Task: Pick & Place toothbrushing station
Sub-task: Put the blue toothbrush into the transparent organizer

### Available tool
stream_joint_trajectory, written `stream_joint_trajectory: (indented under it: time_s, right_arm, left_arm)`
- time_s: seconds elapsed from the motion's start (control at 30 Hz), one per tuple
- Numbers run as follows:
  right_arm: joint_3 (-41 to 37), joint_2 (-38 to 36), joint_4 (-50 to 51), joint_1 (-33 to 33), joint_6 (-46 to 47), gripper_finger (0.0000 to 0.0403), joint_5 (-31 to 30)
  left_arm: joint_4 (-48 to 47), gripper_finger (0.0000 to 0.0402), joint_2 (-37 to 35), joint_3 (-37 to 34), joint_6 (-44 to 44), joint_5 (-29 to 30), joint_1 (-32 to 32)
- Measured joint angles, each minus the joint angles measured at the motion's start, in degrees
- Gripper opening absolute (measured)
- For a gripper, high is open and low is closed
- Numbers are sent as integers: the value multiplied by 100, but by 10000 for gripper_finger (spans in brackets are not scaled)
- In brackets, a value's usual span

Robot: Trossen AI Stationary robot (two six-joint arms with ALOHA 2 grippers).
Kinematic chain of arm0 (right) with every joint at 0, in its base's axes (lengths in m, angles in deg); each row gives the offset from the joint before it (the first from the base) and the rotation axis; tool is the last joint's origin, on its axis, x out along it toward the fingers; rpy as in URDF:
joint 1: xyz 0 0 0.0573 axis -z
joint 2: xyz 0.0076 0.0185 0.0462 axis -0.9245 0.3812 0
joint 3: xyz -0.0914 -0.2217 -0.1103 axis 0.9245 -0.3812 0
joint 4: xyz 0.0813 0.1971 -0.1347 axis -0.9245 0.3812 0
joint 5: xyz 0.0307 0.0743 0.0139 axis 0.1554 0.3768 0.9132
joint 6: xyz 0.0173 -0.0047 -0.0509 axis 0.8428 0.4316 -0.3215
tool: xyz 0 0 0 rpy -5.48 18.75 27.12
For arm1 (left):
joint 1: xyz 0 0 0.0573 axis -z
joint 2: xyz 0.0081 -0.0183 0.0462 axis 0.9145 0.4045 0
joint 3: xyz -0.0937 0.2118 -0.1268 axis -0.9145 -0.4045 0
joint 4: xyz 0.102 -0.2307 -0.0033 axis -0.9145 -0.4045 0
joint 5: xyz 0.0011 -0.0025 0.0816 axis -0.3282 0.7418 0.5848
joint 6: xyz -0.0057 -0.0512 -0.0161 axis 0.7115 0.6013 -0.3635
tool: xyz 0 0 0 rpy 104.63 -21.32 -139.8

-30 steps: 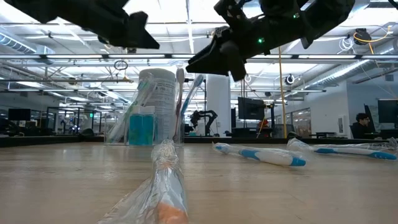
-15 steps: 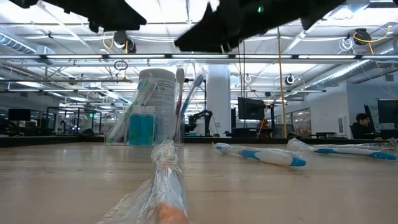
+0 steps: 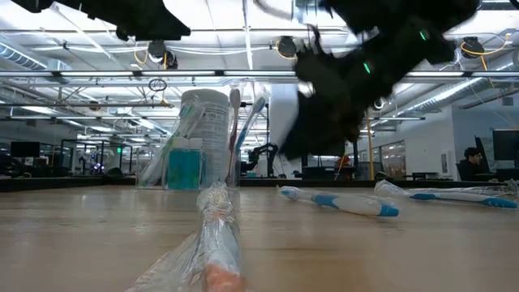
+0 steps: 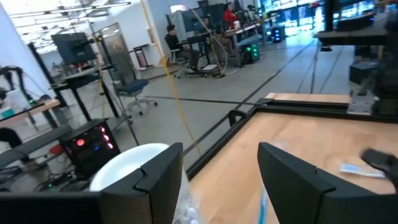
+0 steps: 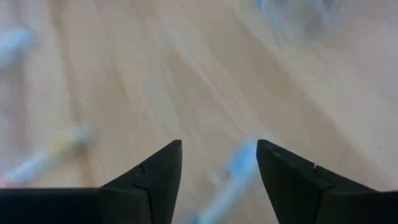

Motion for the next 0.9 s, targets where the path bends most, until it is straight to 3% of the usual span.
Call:
stream_joint_trajectory:
  time_s: [0.13, 0.37, 0.57, 0.9]
  right_arm:
    - [-118, 371, -409, 1, 629, 200, 12]
    - [-128, 1007, -521, -10, 444, 200, -531]
    - [-127, 1129, -704, 12, 244, 192, -524]
    - [-137, 1139, -890, 47, 132, 90, -274]
  left_arm:
    - [26, 214, 0, 0, 142, -7, -162]
    - [71, 214, 3, 0, 219, -79, -346]
    - [21, 214, 4, 0, 225, -83, -344]
    - [13, 214, 4, 0, 326, -83, -344]
